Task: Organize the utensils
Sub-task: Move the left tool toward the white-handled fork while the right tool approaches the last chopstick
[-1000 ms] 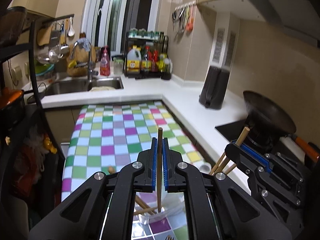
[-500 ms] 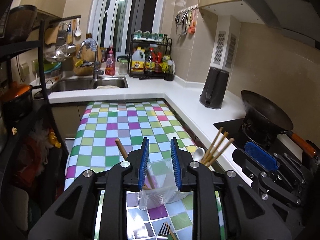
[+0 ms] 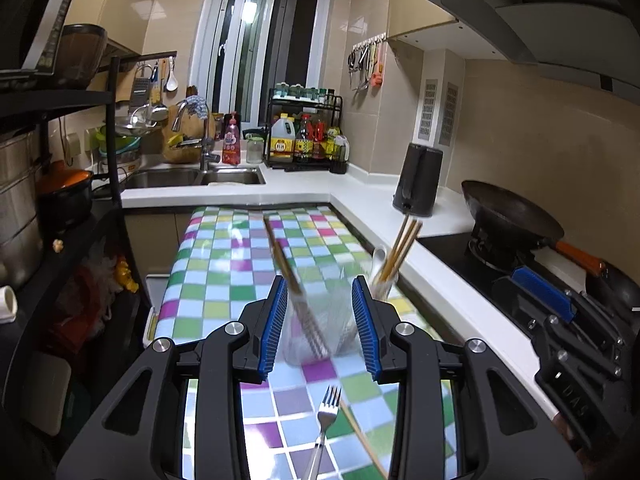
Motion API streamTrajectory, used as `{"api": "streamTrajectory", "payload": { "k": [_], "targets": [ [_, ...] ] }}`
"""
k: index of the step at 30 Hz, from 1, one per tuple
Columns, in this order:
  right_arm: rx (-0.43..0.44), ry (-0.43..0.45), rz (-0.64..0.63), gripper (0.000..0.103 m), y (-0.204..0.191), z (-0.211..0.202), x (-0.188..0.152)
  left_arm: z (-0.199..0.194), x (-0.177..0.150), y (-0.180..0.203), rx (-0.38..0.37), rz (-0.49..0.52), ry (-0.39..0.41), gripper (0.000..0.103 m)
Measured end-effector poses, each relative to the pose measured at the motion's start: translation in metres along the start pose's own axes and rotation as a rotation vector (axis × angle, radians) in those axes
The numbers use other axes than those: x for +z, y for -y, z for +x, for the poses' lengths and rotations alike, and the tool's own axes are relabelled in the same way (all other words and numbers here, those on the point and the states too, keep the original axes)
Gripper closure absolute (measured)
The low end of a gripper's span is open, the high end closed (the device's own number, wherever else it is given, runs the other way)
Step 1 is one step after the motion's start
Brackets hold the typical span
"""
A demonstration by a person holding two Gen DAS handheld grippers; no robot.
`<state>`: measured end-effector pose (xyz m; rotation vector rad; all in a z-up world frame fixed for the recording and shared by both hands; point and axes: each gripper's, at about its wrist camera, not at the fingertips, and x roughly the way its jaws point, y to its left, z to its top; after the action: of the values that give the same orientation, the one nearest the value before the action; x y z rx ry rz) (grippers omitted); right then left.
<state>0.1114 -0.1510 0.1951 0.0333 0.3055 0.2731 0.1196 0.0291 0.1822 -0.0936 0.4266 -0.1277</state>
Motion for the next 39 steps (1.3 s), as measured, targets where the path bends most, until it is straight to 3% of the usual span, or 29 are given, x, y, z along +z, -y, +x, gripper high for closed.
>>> {"api": "streamTrajectory", "payload": {
  "k": [2, 6, 12, 17, 20, 24, 28, 30, 32, 34, 39],
  "targets": [
    [0.001, -0.017, 0.011, 0.076, -0.001, -0.006, -0.012, -0.005, -0.019, -0.003, 0.003, -0.003, -0.011, 0.079],
    [0.004, -0.065, 0.035, 0.077, 0.001, -0.013, -0.039, -0.011, -0.051, -0.015, 0.001, -0.017, -0.049, 0.087],
    [0.013, -0.142, 0.066, 0.093, 0.002, -0.018, -0.083, -0.009, -0.098, -0.036, 0.009, -0.063, -0.113, 0.089],
    [0.016, -0.208, 0.07, 0.093, 0.001, -0.018, -0.123, 0.008, -0.134, -0.065, 0.009, -0.205, -0.248, 0.092],
    [0.02, -0.257, 0.08, 0.093, 0.001, -0.015, -0.146, 0.016, -0.147, -0.078, -0.015, -0.298, -0.3, 0.092],
    [0.034, -0.32, 0.106, 0.092, -0.001, -0.01, -0.171, 0.019, -0.162, -0.075, -0.038, -0.324, -0.348, 0.092],
    [0.066, -0.367, 0.091, 0.092, -0.01, -0.006, -0.187, 0.022, -0.172, -0.064, -0.054, -0.308, -0.379, 0.092],
    [0.077, -0.388, 0.081, 0.085, -0.015, -0.002, -0.193, 0.023, -0.177, -0.061, -0.056, -0.306, -0.393, 0.09],
    [0.089, -0.406, 0.083, 0.084, -0.017, 0.0, -0.198, 0.026, -0.181, -0.059, -0.057, -0.297, -0.411, 0.078],
    [0.086, -0.415, 0.077, 0.083, -0.019, 0.001, -0.202, 0.026, -0.183, -0.057, -0.043, -0.277, -0.413, 0.074],
    [0.076, -0.441, 0.066, 0.082, -0.019, 0.005, -0.211, 0.031, -0.187, -0.05, -0.04, -0.244, -0.433, 0.073]
  ]
}}
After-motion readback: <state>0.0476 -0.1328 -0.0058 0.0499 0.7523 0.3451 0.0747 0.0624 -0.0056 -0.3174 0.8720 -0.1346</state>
